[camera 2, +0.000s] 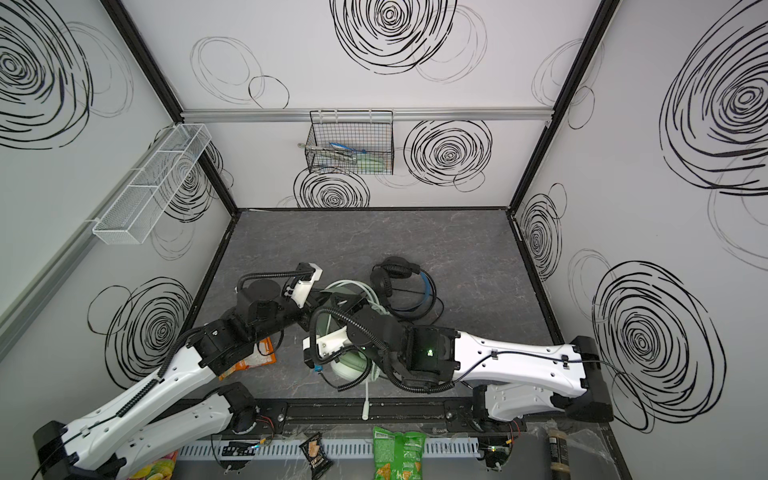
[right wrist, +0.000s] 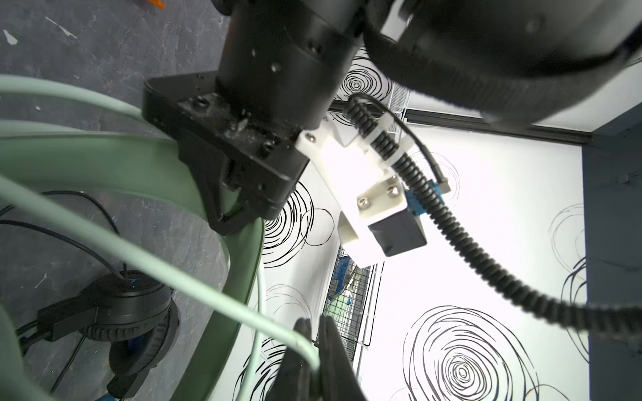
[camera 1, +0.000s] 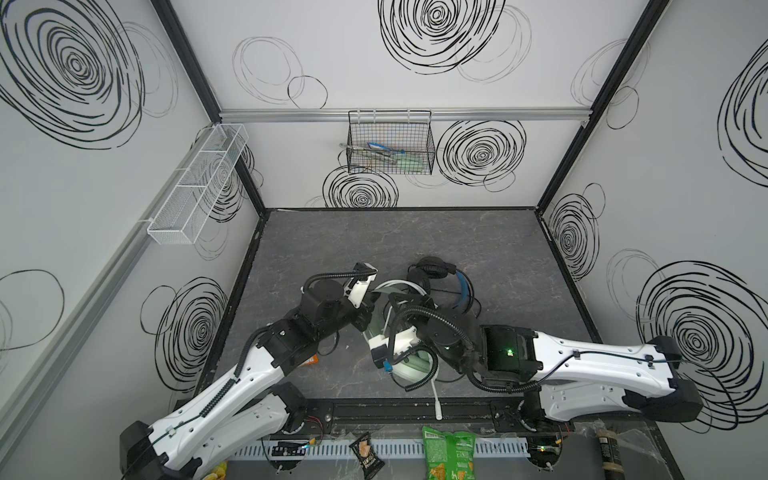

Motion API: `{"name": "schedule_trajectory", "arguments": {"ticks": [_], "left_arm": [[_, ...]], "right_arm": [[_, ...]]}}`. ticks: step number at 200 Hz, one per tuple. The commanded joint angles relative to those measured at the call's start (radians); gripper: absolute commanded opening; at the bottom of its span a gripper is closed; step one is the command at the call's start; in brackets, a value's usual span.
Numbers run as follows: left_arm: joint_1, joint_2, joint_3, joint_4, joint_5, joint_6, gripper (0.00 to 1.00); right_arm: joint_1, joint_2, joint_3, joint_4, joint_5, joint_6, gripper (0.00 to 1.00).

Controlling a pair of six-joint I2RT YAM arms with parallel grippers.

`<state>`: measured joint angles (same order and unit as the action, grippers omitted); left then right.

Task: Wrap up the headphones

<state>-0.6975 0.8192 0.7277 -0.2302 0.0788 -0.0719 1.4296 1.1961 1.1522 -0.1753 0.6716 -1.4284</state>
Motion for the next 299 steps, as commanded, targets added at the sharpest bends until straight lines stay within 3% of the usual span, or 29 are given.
{"name": "schedule_trajectory", "arguments": {"ticks": [1, 49, 104, 152, 208, 253, 299], "left_arm": [[-0.02, -0.017, -0.017, -0.018, 0.056, 0.058, 0.0], [-0.013, -0.008, -0.015, -0.01, 0.061, 0.031, 0.0], [0.009, 0.005, -0.014, 0.002, 0.096, -0.015, 0.0], [0.126, 0.002, 0.004, -0.021, 0.116, -0.076, 0.0], [0.36, 0.011, -0.04, 0.047, 0.256, -0.174, 0.0], [0.401, 0.014, -0.028, 0.069, 0.303, -0.191, 0.0], [0.434, 0.041, -0.009, 0.055, 0.287, -0.198, 0.0]], "right_arm": [[-0.051, -0.088, 0.048, 0.055, -0.015, 0.161, 0.14], [-0.135, -0.194, -0.025, 0.056, -0.127, 0.296, 0.18], [-0.307, -0.28, -0.186, 0.132, -0.268, 0.481, 0.09], [-0.461, -0.294, -0.326, 0.283, -0.417, 0.664, 0.08], [-0.657, -0.094, -0.367, 0.444, -0.649, 0.875, 0.09], [-0.678, 0.096, -0.316, 0.559, -0.78, 0.969, 0.11], [-0.689, 0.139, -0.336, 0.639, -0.852, 0.985, 0.15]]}}
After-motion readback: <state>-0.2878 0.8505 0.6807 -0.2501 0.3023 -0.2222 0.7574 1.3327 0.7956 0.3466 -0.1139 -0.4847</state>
